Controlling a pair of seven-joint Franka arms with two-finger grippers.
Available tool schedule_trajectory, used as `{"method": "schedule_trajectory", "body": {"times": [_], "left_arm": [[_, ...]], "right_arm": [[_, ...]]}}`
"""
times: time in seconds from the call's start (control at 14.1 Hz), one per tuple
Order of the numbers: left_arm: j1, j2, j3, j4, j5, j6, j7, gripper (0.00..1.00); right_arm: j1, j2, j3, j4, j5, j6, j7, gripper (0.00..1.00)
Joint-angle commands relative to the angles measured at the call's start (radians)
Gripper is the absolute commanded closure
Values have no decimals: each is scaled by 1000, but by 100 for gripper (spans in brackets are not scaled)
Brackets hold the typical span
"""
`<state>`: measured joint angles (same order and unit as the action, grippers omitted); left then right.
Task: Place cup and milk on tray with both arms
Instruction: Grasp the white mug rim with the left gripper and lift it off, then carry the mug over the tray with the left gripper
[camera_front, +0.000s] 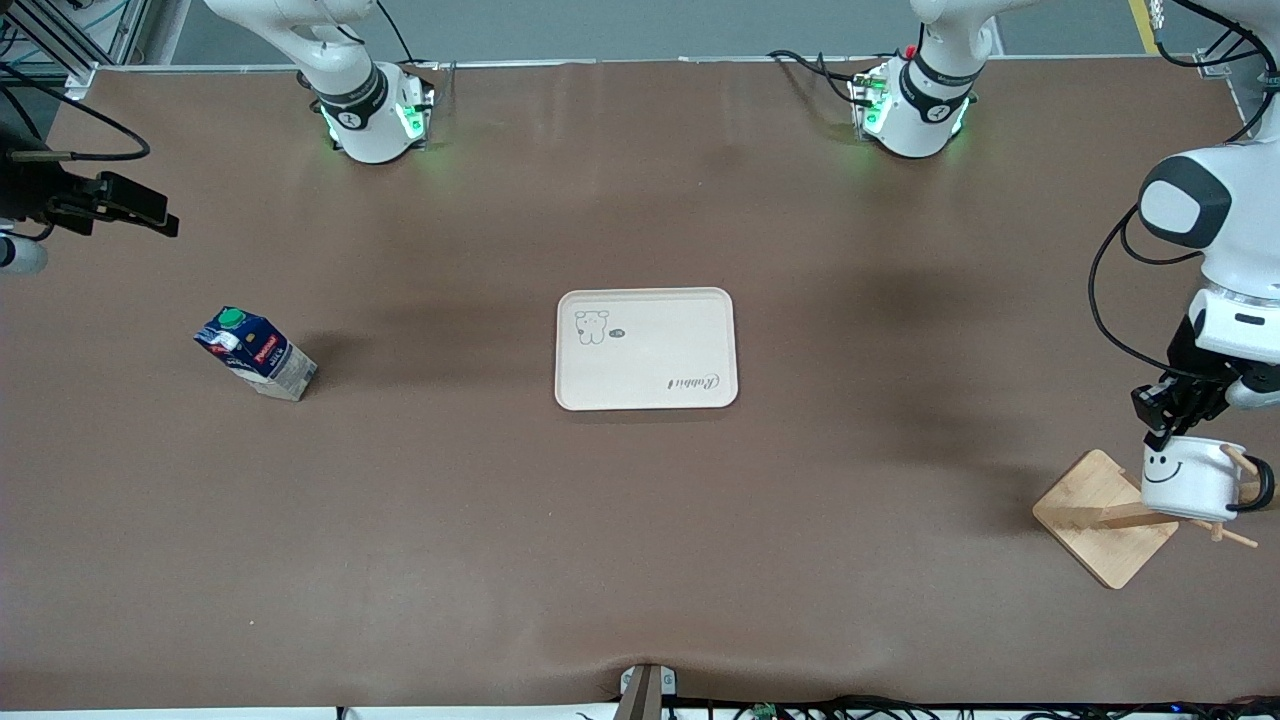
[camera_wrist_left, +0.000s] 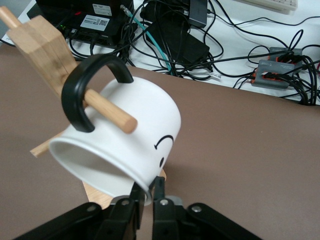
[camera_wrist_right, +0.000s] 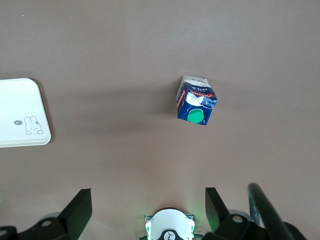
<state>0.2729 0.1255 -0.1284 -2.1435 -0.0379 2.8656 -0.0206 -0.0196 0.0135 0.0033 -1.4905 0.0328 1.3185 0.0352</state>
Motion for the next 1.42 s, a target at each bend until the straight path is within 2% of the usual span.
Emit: {"method": "schedule_trajectory", "body": {"times": [0.0,0.28,0.5,0.78,0.99,1.35], "left_arm": [[5,-3,-10,5,-22,12,34,100],[3,-13,-11,5,-22,8,79,100],[5,-49,-45,-9,-23,-15,64,100],[3,-113,-46,-6,-23,-162,54,100],[3,-158,-62,-1,-23,-314,-22,100],[3,-216,-135,14,-25,-494,-139,100]], "right_arm": [[-10,-1,7,3,-4,-2,-3,0],[-6,-1,7,3,-2,-2,-3,0],[-11,-1,7,3,-1,-1,-4,0],[-17,2,7,-1,1,-1,-6,0],[-13,0,7,1,2,-4,-5,0],[-14,-1,7,3,4,-4,-6,0]]}}
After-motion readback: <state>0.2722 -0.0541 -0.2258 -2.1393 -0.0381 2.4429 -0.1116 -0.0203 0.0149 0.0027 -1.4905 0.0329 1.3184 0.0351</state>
